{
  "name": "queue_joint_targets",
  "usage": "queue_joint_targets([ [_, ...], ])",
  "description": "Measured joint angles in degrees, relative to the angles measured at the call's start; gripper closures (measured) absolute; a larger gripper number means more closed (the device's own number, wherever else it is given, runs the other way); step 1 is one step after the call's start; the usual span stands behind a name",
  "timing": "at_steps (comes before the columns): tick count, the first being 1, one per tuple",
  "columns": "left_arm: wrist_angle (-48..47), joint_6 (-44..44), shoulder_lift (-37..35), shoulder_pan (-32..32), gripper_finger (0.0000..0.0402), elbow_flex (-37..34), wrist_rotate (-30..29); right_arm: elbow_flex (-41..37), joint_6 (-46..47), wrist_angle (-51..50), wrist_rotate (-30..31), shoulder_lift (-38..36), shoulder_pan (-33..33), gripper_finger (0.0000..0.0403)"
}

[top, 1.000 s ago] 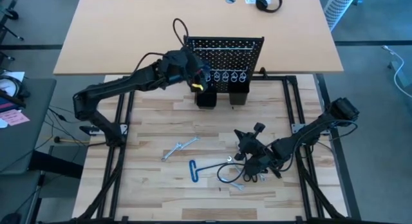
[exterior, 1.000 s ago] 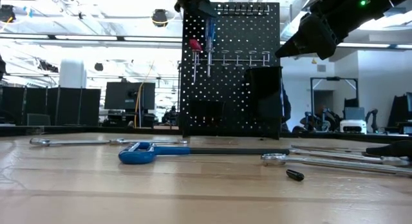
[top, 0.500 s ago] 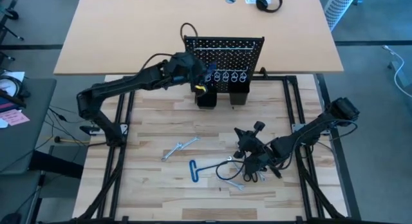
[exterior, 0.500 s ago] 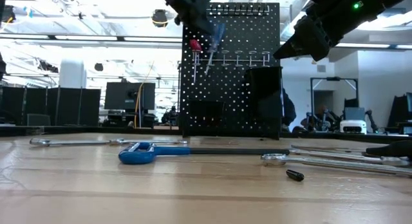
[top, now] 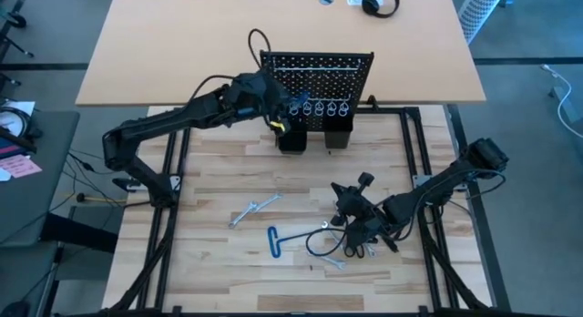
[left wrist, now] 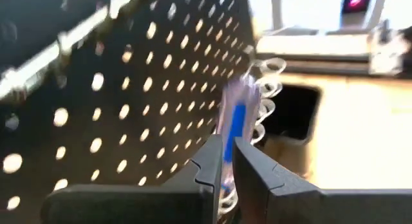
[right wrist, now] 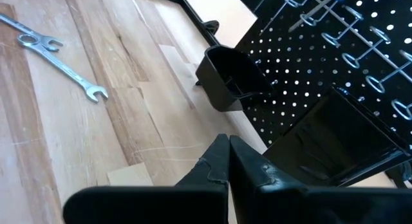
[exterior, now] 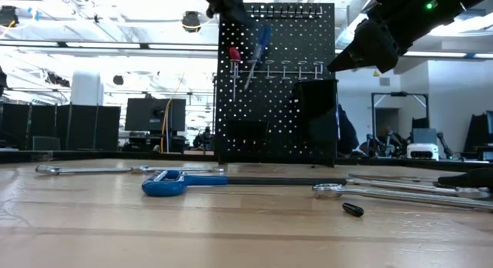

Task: Hang tools onto peg board
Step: Hang the blue screwdriver on the pegboard, then hang the blue hexagonal T handle wrench on the pegboard

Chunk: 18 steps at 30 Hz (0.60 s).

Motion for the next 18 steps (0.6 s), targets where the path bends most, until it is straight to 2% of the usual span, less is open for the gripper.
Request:
queue_joint_targets([
  [3, 1.32, -0.01, 0.06, -0.66, 0.0373, 0.02, 8.76, 0.0, -0.02, 0.03, 0.0, 0.0, -0.12, 0.0396],
  [5, 3.11, -0.01, 1.28, -1.35, 0.0374, 0.04, 11.74, 0.0, -0.02, 0.13, 0.0, 0.0, -0.33, 0.0396],
  [13, 5.37, 2.07, 5.37, -1.86, 0.0391, 0.0, 4.09, 0.0, -0.11, 0.63, -0.04, 0.0, -0.5, 0.0396],
  [18, 5.64, 2.94, 4.47, -2.18, 0.0398, 0.0, 2.86, 0.0, -0.11, 0.58, -0.06, 0.0, -0.5, 0.0396],
])
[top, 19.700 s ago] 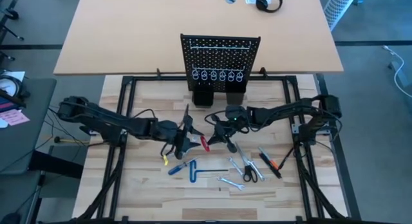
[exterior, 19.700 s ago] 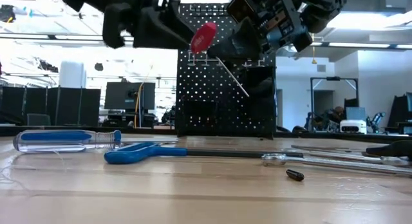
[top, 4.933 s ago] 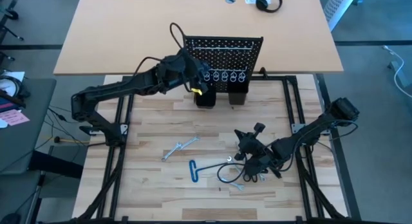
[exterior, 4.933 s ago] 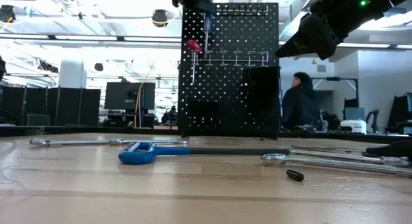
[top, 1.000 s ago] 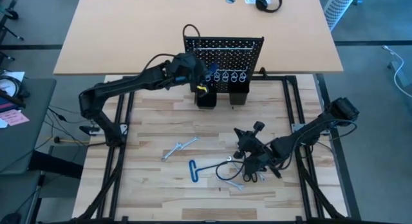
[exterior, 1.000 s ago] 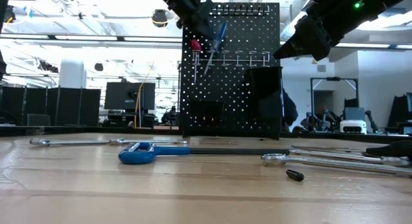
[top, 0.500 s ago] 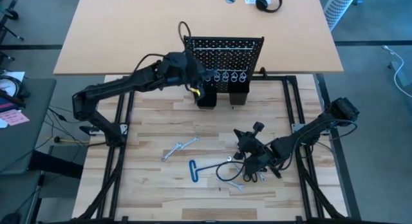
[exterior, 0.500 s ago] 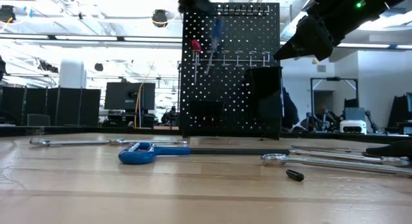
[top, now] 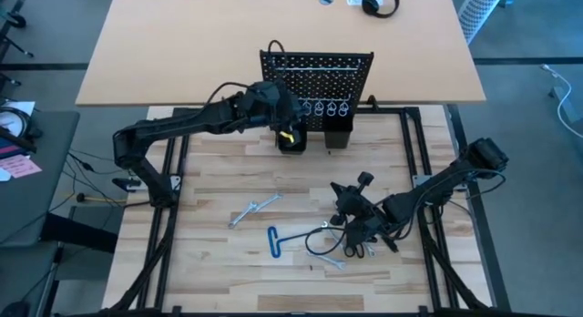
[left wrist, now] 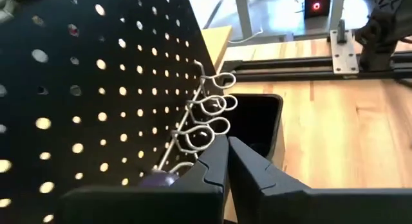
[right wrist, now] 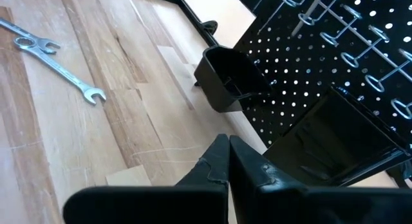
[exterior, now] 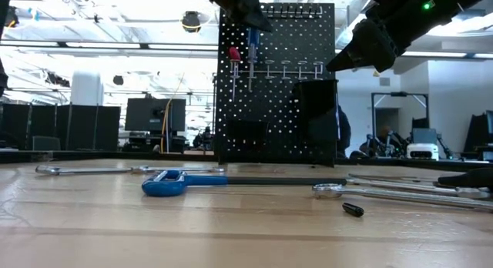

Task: Hang tools onto peg board
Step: Hang the blue hexagonal T handle wrench on the pegboard

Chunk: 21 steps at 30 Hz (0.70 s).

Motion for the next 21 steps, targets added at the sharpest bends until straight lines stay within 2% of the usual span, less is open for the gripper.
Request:
queue_joint_targets([
  [9, -1.56, 0.65, -5.93, -4.07, 0.0399, 0.0, 0.23, 0.0, 0.02, -0.13, -0.03, 0.0, 0.02, 0.0396],
  [13, -6.18, 0.11, -9.7, -6.47, 0.0401, -0.91, 4.42, 0.0, 0.12, -1.05, -0.03, 0.0, 0.84, 0.0396],
  [17, -6.42, -1.9, -15.3, -9.41, 0.0401, -9.89, 1.45, 0.0, 2.99, -3.77, -0.09, -0.1, 2.73, 0.0396],
  [21, -0.55, -6.67, -23.07, -13.01, 0.0401, -24.56, -1.7, 0.0, 7.47, -8.6, -1.37, -0.15, 4.13, 0.0396],
])
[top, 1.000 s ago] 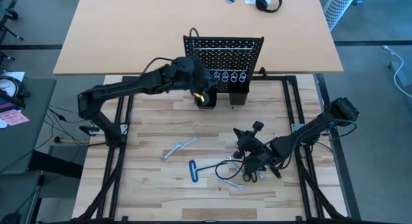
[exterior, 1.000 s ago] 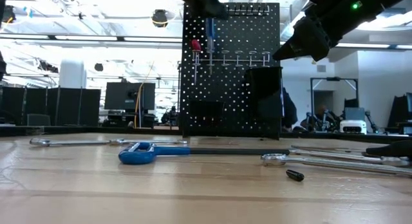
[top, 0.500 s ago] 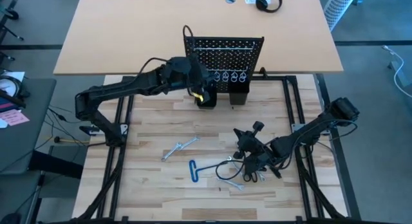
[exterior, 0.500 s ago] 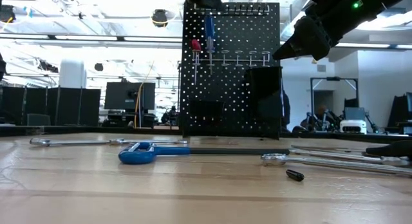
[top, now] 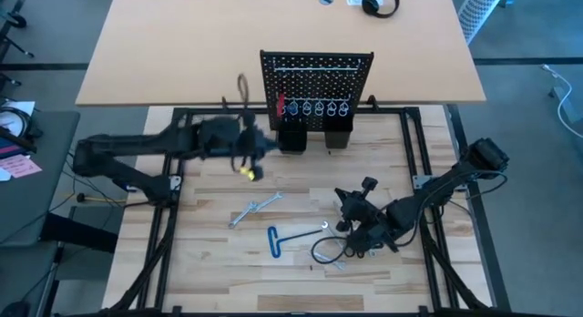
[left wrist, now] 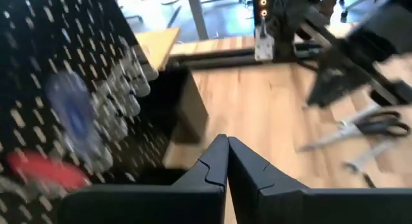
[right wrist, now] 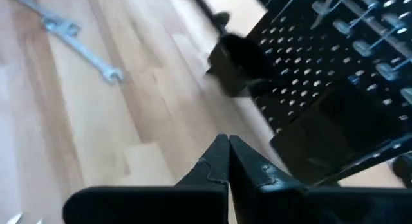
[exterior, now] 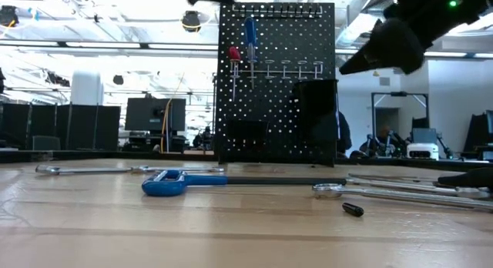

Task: Hang tools onto peg board
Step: Hang the blue hexagonal T handle wrench on the pegboard

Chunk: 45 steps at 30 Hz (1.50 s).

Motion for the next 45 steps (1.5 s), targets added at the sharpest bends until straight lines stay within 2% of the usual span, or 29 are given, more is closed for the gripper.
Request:
queue_joint_targets([
  [2, 3.39, -3.02, -3.58, -2.22, 0.0401, -7.33, -0.48, 0.0, 0.13, -0.56, -5.58, -0.02, -0.41, 0.0396],
  [8, 13.49, -12.44, -11.96, -10.31, 0.0401, -25.91, -2.57, 0.0, -7.17, 3.84, -32.28, -0.13, -4.73, 0.0396],
  [11, 19.38, -16.24, -13.39, -14.47, 0.0401, -32.7, -2.98, -0.02, -12.18, 12.65, -44.25, -0.12, -7.46, 0.0396],
  [16, 28.79, -20.75, -13.0, -19.68, 0.0401, -40.01, -4.61, 0.59, -17.86, 34.19, -58.64, 4.95, -10.86, 0.0387],
  [20, 34.02, -22.35, -10.83, -22.28, 0.0401, -43.16, -7.11, 6.65, -19.36, 32.37, -61.46, 13.04, -12.32, 0.0363],
  [27, 38.15, -23.87, -5.95, -24.52, 0.0401, -43.83, -8.11, 21.18, -21.29, 17.77, -62.04, 26.15, -15.52, 0.0296],
  [33, 40.01, -22.84, -3.07, -24.7, 0.0401, -43.83, -8.14, 28.83, -25.74, 11.88, -71.72, 33.45, -16.44, 0.0262],
  [36, 40.09, -22.02, -3.07, -24.7, 0.0401, -43.83, -8.14, 30.8, -26.41, 10.53, -72.92, 35.62, -16.8, 0.0267],
  [39, 40.15, -21.74, -3.08, -24.7, 0.0401, -43.83, -8.14, 31.49, -27.09, 9.76, -73.09, 37.78, -17.41, 0.0288],
  [45, 40.12, -21.75, -3.09, -24.68, 0.0401, -43.83, -8.4, 31.47, -25.91, 9.54, -74.67, 39.77, -19.34, 0.0369],
])
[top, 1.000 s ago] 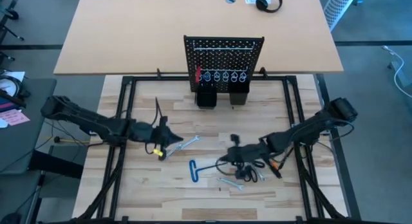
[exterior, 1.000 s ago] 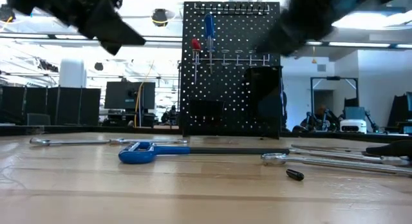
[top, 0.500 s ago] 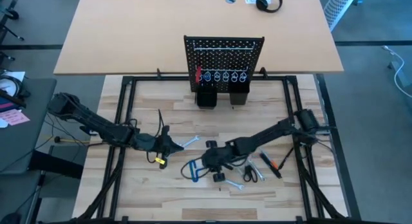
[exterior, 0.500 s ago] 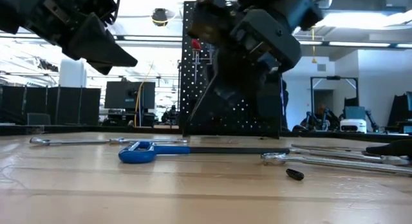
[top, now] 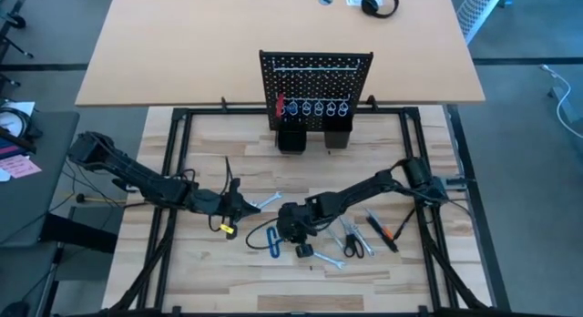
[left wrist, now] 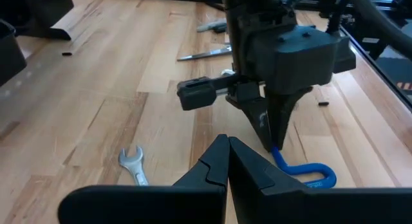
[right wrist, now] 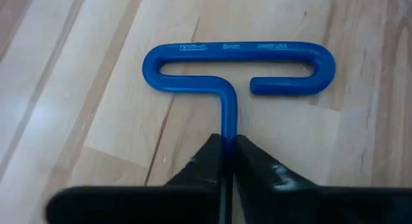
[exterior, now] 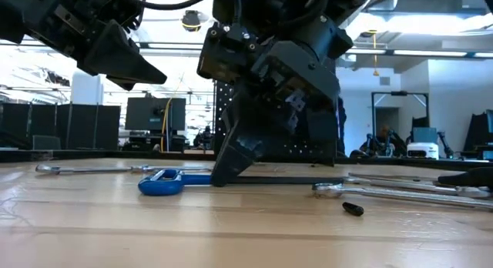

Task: Hang tools onto peg board
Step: Hang the blue hexagonal T handle wrench on the pegboard

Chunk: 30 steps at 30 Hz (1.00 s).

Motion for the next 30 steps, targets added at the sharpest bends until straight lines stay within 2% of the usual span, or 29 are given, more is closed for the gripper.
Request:
queue_joint_targets([
  [2, 0.0, -0.03, 0.0, 0.0, 0.0401, 0.0, 0.01, -0.03, 0.41, -0.13, -0.02, 0.02, -0.51, 0.0386],
  [4, -0.04, -0.04, 0.0, 0.0, 0.0401, 0.0, -0.09, -0.17, 0.43, -0.37, 0.75, -1.27, -0.51, 0.0386],
  [7, -0.04, -0.07, 0.0, -0.07, 0.0401, 0.02, -0.72, -0.74, -0.93, -0.12, 5.23, -4.11, 0.29, 0.0386],
  [10, -0.18, -0.1, 0.0, -0.11, 0.0401, 0.03, -0.98, -4.61, -2.67, 3.28, 8.93, -8.58, 0.81, 0.0386],
  [15, -0.6, -0.45, 0.0, -0.71, 0.0401, 0.04, -1.13, -18.36, 0.59, 23.71, 8.74, -17.95, 0.93, 0.0386],
  [18, -0.53, -0.43, 0.0, -0.82, 0.0401, 0.04, -1.12, -27.11, 1.85, 38.05, 8.06, -21.02, 1.07, 0.0386],
  [22, 0.91, 0.79, 0.0, -0.81, 0.0401, 0.04, -1.1, -34.97, 1.56, 57.54, 8.37, -25.21, 0.98, 0.0386],
  [26, 4.62, 3.2, 0.0, -0.81, 0.0401, 0.04, -1.08, -39.51, -2.84, 68.05, 9.06, -28.18, 1.09, 0.0386],
  [30, 8.22, 5.15, 0.0, -0.81, 0.0401, 0.04, -1.06, -39.94, -7.29, 72.62, 9.07, -32.22, 0.49, 0.0386],
])
